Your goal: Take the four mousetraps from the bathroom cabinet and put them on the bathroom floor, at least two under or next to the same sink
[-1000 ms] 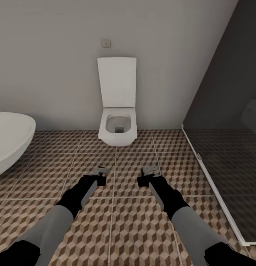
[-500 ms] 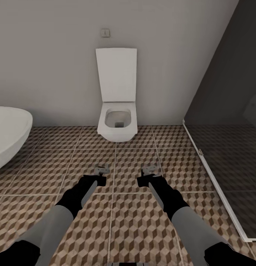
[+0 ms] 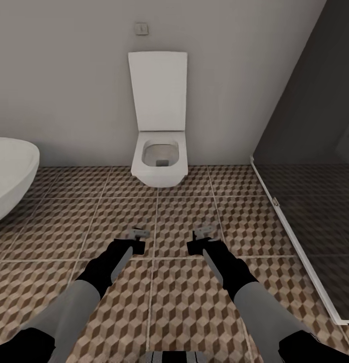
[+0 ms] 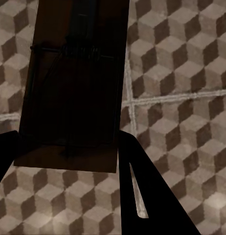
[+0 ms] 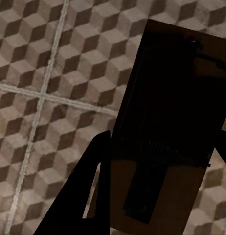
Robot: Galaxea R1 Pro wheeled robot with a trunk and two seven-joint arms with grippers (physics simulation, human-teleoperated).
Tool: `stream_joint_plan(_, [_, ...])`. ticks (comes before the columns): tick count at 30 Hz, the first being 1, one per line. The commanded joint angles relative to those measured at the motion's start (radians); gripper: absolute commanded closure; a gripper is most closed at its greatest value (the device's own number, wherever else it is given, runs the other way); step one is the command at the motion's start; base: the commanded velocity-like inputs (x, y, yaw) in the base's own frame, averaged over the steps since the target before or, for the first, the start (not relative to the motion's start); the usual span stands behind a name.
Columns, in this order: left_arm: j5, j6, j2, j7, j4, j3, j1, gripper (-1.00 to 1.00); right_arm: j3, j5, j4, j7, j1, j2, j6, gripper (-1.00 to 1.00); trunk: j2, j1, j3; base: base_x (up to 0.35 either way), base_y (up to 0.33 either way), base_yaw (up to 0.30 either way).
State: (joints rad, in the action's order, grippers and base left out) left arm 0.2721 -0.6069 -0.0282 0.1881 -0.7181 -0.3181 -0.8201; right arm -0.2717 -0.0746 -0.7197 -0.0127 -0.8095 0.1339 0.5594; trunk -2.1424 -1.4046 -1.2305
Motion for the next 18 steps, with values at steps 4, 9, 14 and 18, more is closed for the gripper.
stream_joint_plan(4, [0.009, -0.005, 0.001, 0.007, 0.0, -0.003, -0.001, 1.0, -0.001, -0.009, -0.001, 0.0, 0.0, 0.0, 0.004, 1.0, -0.029, -0.015, -0.02, 0.0, 0.0, 0.0])
stream_joint_plan(9, [0.009, -0.037, -0.003, 0.007, -0.001, -0.004, -0.001, 1.0, -0.001, -0.01, -0.001, 0.0, 0.0, 0.0, 0.004, 1.0, -0.064, -0.034, -0.043, 0.0, 0.0, 0.0])
stream_joint_plan(14, [0.009, -0.078, -0.011, 0.007, -0.005, -0.004, -0.001, 1.0, -0.001, -0.01, -0.001, 0.0, 0.0, 0.0, 0.004, 1.0, -0.099, -0.054, -0.067, 0.0, 0.0, 0.0])
stream_joint_plan(18, [0.009, -0.083, -0.011, 0.007, -0.005, -0.004, -0.001, 1.0, -0.001, -0.01, -0.001, 0.0, 0.0, 0.0, 0.004, 1.0, -0.127, -0.069, -0.086, 0.0, 0.0, 0.0])
